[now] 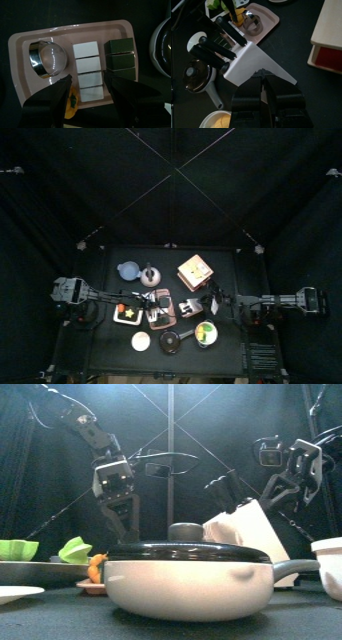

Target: Grab white sushi roll

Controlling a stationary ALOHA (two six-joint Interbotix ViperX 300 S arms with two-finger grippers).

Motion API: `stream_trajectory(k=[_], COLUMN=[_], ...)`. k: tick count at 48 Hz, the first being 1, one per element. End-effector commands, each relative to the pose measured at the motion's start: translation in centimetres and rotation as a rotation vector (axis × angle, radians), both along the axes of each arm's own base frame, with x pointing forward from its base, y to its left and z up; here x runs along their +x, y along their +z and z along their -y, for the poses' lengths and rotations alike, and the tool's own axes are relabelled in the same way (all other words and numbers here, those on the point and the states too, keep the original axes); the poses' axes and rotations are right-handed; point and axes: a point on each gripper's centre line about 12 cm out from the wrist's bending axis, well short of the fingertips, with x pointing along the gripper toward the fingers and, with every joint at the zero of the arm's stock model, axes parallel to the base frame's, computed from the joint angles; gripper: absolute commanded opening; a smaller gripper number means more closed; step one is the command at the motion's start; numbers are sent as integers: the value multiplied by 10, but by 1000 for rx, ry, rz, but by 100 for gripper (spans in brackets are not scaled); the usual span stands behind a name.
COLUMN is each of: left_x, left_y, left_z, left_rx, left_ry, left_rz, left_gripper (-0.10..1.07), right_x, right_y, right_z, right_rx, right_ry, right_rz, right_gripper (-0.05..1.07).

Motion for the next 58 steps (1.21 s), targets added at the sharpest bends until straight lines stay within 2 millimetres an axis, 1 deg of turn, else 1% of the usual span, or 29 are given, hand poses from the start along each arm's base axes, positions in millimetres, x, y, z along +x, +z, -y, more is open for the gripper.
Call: stream_trajectory(k=[1, 10, 24, 30, 36, 42, 46, 50, 58], left_x=[3, 2, 1, 1, 1, 1, 3, 7, 7], left_y=[6, 2, -14, -15, -14, -13, -9, 3, 24], left_z=[0, 1, 2, 1, 1, 2, 2, 4, 3], left_rx=[-2, -14, -20, -19, -20, -20, -35, -57, -52], left_ry=[-2, 6, 9, 10, 11, 9, 22, 37, 29], left_rz=[38, 43, 3, 0, 1, 4, 17, 53, 118], left_gripper=[89, 89, 89, 88, 84, 74, 67, 62, 59], right_x=[2, 2, 2, 2, 2, 2, 2, 2, 2], right_y=[5, 5, 5, 5, 5, 5, 5, 4, 4], right_z=[0, 0, 0, 1, 0, 1, 1, 2, 2], right_rx=[-7, -7, -7, -7, -7, -7, -11, -16, -18], right_ry=[4, 4, 4, 3, 4, 2, 5, 4, 4], right_rz=[16, 17, 17, 19, 17, 16, 17, 13, 11], right_gripper=[41, 41, 41, 41, 41, 41, 41, 41, 41])
